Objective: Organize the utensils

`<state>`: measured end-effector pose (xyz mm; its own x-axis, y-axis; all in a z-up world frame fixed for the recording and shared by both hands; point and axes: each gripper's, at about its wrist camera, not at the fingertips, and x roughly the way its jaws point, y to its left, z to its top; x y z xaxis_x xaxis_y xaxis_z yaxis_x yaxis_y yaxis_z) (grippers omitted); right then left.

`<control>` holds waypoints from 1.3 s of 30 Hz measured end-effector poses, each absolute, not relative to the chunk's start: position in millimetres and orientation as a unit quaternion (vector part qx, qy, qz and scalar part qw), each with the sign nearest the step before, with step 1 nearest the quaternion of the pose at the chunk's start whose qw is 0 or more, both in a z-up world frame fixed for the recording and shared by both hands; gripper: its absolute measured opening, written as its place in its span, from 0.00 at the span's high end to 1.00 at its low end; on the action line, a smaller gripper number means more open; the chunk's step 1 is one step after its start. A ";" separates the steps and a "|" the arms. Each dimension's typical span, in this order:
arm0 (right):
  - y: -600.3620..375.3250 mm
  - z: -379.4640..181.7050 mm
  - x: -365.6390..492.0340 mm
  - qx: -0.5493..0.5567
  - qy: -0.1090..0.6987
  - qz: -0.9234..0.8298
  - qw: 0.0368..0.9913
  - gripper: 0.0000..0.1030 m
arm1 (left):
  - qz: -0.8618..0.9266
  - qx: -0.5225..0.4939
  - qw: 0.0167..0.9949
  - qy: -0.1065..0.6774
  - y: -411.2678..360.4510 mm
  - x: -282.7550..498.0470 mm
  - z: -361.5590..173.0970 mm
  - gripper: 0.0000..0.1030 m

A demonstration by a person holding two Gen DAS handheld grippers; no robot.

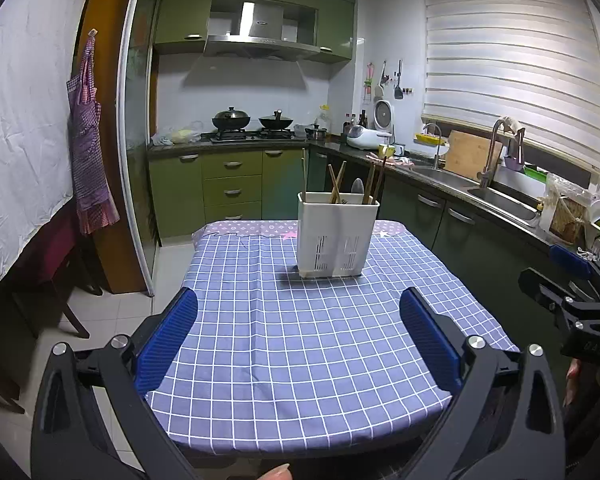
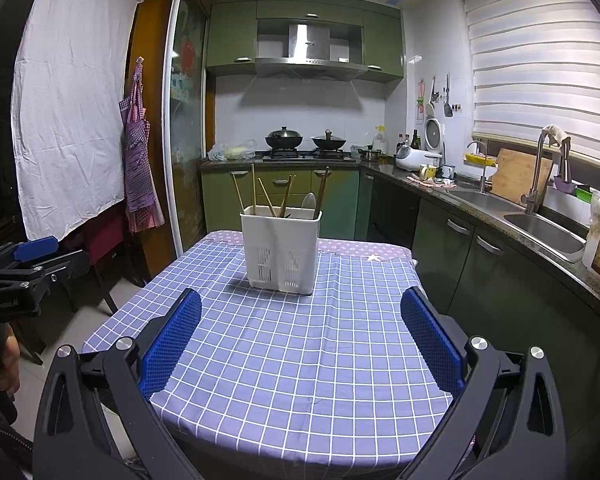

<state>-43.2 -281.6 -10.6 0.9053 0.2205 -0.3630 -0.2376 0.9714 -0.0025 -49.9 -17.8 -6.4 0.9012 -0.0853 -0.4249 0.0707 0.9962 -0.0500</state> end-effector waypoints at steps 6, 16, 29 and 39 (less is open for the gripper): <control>-280.0 -11.1 -43.1 -0.024 0.184 0.118 0.976 0.05 | -0.039 -0.016 0.975 0.218 -17.6 -49.4 -5.9 0.07; -277.2 -11.5 -43.4 -0.023 0.184 0.119 0.975 0.05 | -0.037 -0.015 0.975 0.218 -15.9 -49.8 -5.5 0.07; -272.5 -11.9 -43.1 -0.024 0.186 0.120 0.975 0.05 | -0.038 -0.017 0.975 0.218 -14.1 -49.6 -5.7 0.07; -266.5 -12.1 -43.8 -0.025 0.186 0.121 0.975 0.05 | -0.022 -0.021 0.977 0.212 -11.8 -53.3 -1.5 0.07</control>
